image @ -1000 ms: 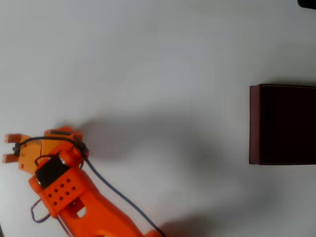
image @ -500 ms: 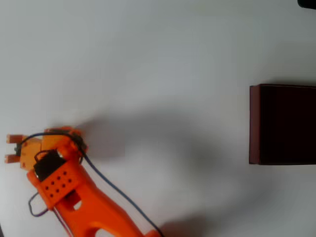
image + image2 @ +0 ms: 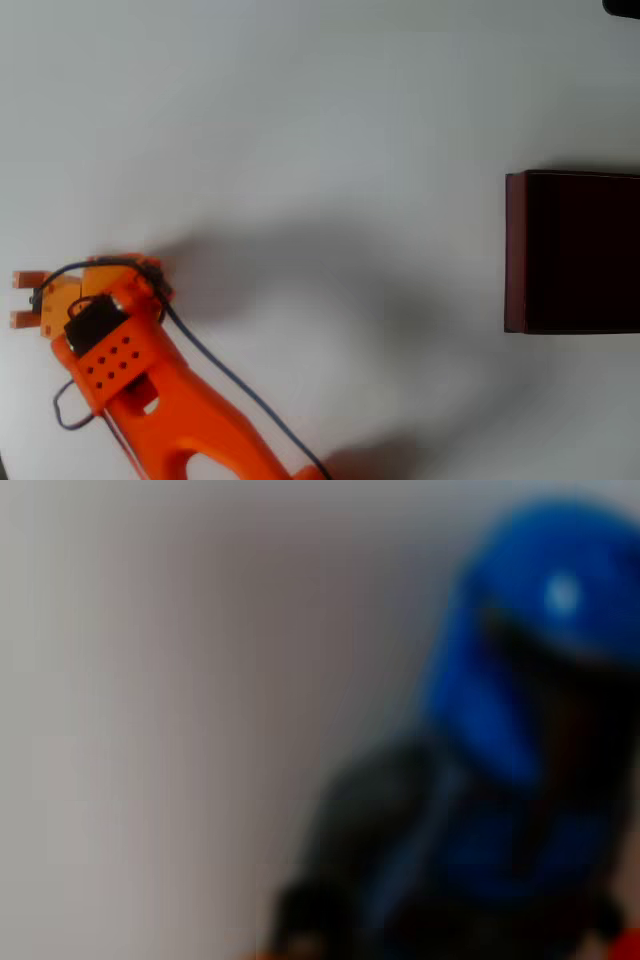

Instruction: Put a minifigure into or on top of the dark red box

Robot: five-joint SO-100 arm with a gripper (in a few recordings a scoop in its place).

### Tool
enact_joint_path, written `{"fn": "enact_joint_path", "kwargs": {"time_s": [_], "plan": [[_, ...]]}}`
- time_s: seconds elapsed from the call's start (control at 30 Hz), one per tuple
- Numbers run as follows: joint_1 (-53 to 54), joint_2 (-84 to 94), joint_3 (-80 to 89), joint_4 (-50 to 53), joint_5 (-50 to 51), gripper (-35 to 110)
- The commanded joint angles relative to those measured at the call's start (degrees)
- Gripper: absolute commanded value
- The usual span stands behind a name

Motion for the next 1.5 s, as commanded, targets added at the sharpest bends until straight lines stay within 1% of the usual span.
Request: {"fn": "enact_joint_path", "kwargs": {"time_s": [0.0,0.43,0.63,0.83,0.93,1.03,1.1,1.2,1.3,1.37,1.47], "plan": [[-0.26,0.44,-2.11,1.14,0.7,14],[-0.26,0.26,-2.2,1.41,1.05,12],[-0.26,0.18,-2.37,1.58,0.97,8],[-0.18,-0.18,-2.81,2.02,0.97,1],[-0.18,-0.26,-2.99,2.37,0.97,0],[-0.18,-0.26,-4.57,5.1,0.97,0],[-0.09,0.26,-7.65,10.9,0.26,0],[1.49,8.17,-6.94,15.21,-0.62,0],[5.89,23.55,0.09,17.05,-0.97,0],[11.69,35.24,5.36,19.51,-2.29,0],[24.43,54.58,13.27,23.73,-5.19,0]]}}
